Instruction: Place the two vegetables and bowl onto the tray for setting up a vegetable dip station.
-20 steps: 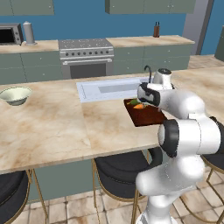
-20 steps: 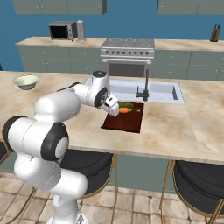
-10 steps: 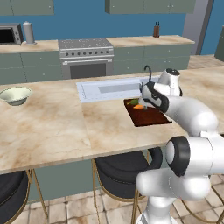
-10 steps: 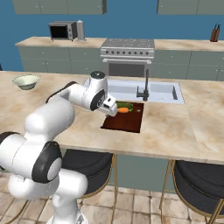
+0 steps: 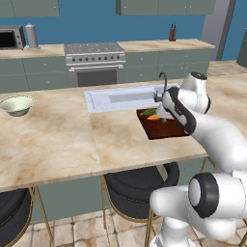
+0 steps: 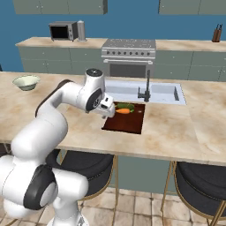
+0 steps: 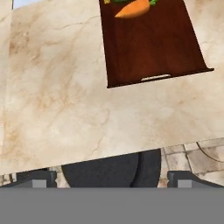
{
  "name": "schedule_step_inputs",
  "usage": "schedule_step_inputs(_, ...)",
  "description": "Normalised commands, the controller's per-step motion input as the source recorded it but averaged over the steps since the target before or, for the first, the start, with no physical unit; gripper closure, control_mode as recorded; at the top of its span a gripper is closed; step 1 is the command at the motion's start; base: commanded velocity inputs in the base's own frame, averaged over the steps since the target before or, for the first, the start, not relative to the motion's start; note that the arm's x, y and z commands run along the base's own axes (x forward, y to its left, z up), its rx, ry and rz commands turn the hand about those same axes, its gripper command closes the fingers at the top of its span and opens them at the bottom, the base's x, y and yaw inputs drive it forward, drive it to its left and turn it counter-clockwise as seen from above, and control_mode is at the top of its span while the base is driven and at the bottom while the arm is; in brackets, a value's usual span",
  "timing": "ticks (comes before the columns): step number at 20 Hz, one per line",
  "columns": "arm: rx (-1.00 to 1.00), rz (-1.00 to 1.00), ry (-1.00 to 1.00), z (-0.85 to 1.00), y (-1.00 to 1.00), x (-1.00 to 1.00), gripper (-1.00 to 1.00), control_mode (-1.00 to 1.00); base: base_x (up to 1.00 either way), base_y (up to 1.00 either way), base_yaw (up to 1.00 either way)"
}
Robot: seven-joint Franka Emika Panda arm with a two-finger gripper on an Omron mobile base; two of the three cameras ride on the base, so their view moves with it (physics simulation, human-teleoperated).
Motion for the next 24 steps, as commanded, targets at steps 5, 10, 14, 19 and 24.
schedule_step_inputs(5, 0.00, 0.04, 0.14, 0.29, 0.06, -0.19, -1.00, -1.00, 0.00, 0.00, 0.00)
schedule_step_inputs(10, -0.01, 0.07, 0.09, 0.17, 0.13, -0.33, -1.00, -1.00, 0.00, 0.00, 0.00)
schedule_step_inputs(14, -0.04, 0.08, 0.01, 0.12, 0.17, -0.34, -1.00, -1.00, 0.00, 0.00, 0.00)
schedule_step_inputs(19, -0.05, 0.09, 0.00, 0.00, 0.18, -0.33, -1.00, -1.00, 0.00, 0.00, 0.00)
schedule_step_inputs(24, -0.02, 0.08, 0.00, 0.00, 0.16, -0.25, -1.00, -1.00, 0.00, 0.00, 0.00)
